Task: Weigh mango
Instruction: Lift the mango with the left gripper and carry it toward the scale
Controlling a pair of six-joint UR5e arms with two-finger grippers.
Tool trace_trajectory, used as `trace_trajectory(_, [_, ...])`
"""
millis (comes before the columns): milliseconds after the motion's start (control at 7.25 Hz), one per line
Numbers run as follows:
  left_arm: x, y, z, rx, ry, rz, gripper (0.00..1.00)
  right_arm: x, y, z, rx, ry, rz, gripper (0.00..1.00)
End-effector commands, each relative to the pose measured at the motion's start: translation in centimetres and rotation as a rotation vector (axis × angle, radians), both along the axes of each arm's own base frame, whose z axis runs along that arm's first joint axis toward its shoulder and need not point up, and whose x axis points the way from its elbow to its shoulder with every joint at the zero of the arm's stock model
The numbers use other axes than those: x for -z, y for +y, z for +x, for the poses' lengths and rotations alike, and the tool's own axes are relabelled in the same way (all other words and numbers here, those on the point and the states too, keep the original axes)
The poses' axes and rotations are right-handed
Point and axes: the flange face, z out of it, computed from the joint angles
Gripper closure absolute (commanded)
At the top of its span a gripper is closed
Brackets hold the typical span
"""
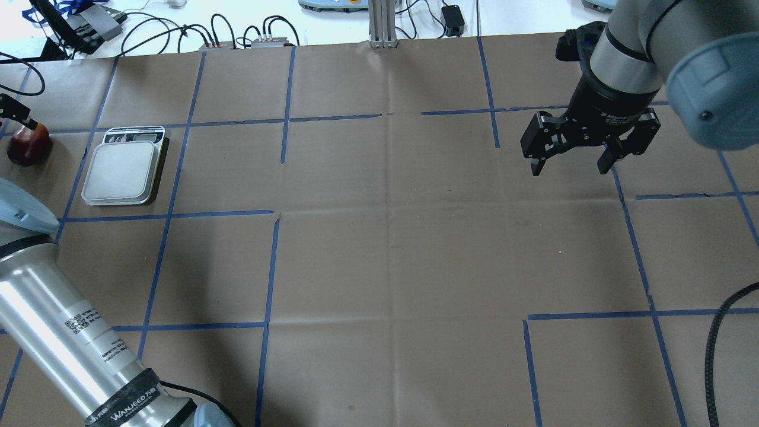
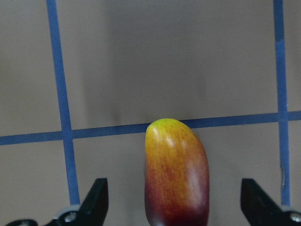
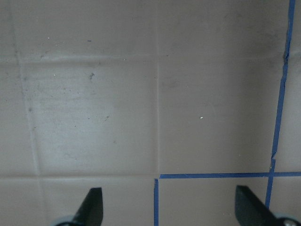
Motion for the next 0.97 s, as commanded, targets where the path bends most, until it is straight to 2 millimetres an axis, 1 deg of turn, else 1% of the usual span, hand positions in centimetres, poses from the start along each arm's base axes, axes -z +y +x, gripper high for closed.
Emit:
trace_trajectory(0, [3.0,0.1,0.0,-0.004,0.028,0.037,0.01,0.0,0.0,0.0,0.001,0.000,0.000,0.00])
trace_trajectory(138, [3.5,0.2,-0.1,-0.003,0.042,0.056,0.03,0.0,0.0,0.0,0.001,0.000,0.000,0.00])
trace_trajectory(276, [3.6,0.4,-0.1,-0.005,0.045,0.068,0.32,0.0,0.0,0.0,0.001,0.000,0.000,0.00])
trace_trajectory(414, [3.4,0.4,-0.1,-0.003,0.038,0.072,0.50,0.0,0.0,0.0,0.001,0.000,0.000,0.00])
trace_trajectory(552, [2.5,0.4,-0.1,-0.003,0.031,0.064,0.58,0.0,0.0,0.0,0.001,0.000,0.000,0.00])
trace_trajectory(690, [1.8,0.6,-0.3,-0.005,0.039,0.071,0.60,0.0,0.0,0.0,0.001,0.000,0.000,0.00])
trace_trajectory(828, [-1.0,1.3,-0.9,-0.013,0.054,0.089,0.61,0.0,0.0,0.0,0.001,0.000,0.000,0.00])
